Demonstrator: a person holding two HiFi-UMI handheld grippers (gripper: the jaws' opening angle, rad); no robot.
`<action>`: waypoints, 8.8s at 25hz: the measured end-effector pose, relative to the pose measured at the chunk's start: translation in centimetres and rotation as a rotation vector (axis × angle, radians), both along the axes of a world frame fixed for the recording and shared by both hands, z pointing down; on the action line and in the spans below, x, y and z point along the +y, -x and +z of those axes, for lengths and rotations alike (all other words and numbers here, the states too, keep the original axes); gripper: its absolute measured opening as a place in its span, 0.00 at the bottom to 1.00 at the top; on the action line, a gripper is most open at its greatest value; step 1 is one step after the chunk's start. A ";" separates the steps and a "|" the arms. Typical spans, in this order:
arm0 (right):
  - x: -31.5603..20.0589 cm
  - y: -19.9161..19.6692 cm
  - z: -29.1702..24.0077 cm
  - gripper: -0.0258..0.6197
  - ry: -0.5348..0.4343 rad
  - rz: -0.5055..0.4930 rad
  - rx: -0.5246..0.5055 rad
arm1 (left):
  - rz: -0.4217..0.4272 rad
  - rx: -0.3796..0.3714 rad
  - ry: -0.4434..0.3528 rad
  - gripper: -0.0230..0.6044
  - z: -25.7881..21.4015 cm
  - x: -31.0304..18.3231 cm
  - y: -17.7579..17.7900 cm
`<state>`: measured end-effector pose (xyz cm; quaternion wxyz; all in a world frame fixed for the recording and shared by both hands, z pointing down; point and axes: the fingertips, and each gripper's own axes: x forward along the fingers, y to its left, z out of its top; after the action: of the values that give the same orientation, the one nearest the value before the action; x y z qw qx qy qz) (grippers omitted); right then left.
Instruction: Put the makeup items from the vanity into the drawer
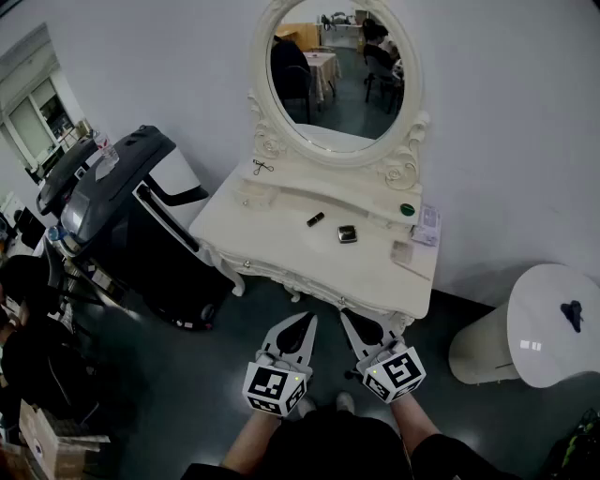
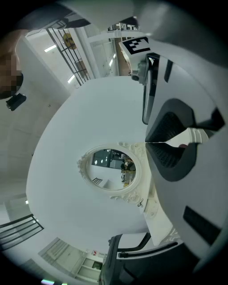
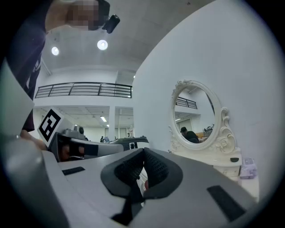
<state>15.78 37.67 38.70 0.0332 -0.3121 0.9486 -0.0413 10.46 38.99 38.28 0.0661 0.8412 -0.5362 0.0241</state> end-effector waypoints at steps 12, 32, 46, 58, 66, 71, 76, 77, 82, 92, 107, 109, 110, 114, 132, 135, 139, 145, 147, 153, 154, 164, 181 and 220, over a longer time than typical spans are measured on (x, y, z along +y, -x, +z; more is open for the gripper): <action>0.6 3.6 0.8 0.08 0.035 -0.038 -0.021 | -0.058 0.013 0.001 0.06 0.6 0.5 4.5; 1.4 6.1 2.8 0.08 0.079 0.069 0.012 | 0.019 0.026 0.057 0.06 3.0 0.8 8.6; -5.7 5.5 4.6 0.08 0.121 0.105 0.002 | 0.045 0.022 0.109 0.06 5.2 -5.8 8.7; -15.1 4.4 5.6 0.08 0.156 0.102 -0.017 | 0.057 0.006 0.148 0.06 6.3 -14.9 7.2; -19.2 3.1 6.2 0.08 0.188 0.090 -0.040 | 0.037 -0.010 0.168 0.06 6.4 -19.0 6.2; -21.1 2.5 6.0 0.08 0.204 0.093 -0.057 | 0.024 -0.022 0.177 0.06 6.4 -20.6 6.0; -22.5 2.6 6.2 0.08 0.205 0.083 -0.066 | 0.019 -0.032 0.180 0.06 6.6 -22.1 6.2; -22.8 2.7 6.3 0.08 0.206 0.083 -0.067 | 0.020 -0.035 0.182 0.06 6.7 -22.4 6.3; -24.7 3.3 6.8 0.08 0.222 0.097 -0.066 | 0.026 -0.037 0.191 0.06 7.4 -24.5 7.2; -30.2 6.0 7.6 0.08 0.244 0.146 -0.067 | 0.074 -0.028 0.211 0.06 8.8 -30.3 9.7; -37.3 9.7 8.2 0.08 0.273 0.287 -0.053 | 0.190 -0.020 0.231 0.06 9.6 -38.6 13.9; -37.7 9.9 8.2 0.08 0.279 0.303 -0.050 | 0.207 -0.020 0.236 0.06 9.6 -39.0 14.0; -37.9 10.0 8.3 0.08 0.280 0.309 -0.049 | 0.215 -0.021 0.238 0.06 9.7 -39.1 14.2; -38.7 10.4 8.2 0.08 0.275 0.325 -0.048 | 0.235 -0.025 0.242 0.06 10.1 -40.1 14.4; -42.1 8.3 9.5 0.08 0.306 0.273 -0.063 | 0.198 -0.068 0.307 0.06 13.1 -42.8 12.2; -42.6 8.1 10.3 0.08 0.326 0.268 -0.061 | 0.197 -0.099 0.327 0.06 14.7 -43.5 11.7; -43.3 7.9 11.3 0.08 0.346 0.265 -0.061 | 0.211 -0.140 0.378 0.06 17.7 -44.4 11.2; -44.0 7.0 13.0 0.08 0.389 0.291 -0.078 | 0.227 -0.187 0.428 0.07 21.1 -45.8 10.4; -44.2 6.6 13.5 0.08 0.404 0.303 -0.090 | 0.236 -0.199 0.450 0.10 22.1 -46.2 10.0; -44.3 6.3 15.3 0.08 0.429 0.303 -0.097 | 0.272 -0.270 0.521 0.25 26.0 -46.8 9.1; -44.4 6.2 15.6 0.08 0.433 0.304 -0.097 | 0.277 -0.279 0.535 0.26 26.7 -46.8 9.0; -44.8 4.9 17.6 0.08 0.468 0.326 -0.099 | 0.309 -0.397 0.626 0.27 30.2 -47.8 8.1; -45.3 4.5 18.5 0.08 0.489 0.323 -0.093 | 0.273 -0.431 0.654 0.20 31.2 -48.4 8.7; -41.9 7.6 6.8 0.08 0.306 0.224 -0.151 | 0.129 -0.142 0.274 0.20 8.8 -44.5 11.2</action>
<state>8.14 -4.22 45.52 0.0608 -0.4128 0.8855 -0.2044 -0.74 -5.48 47.05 0.1402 0.8531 -0.4762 0.1607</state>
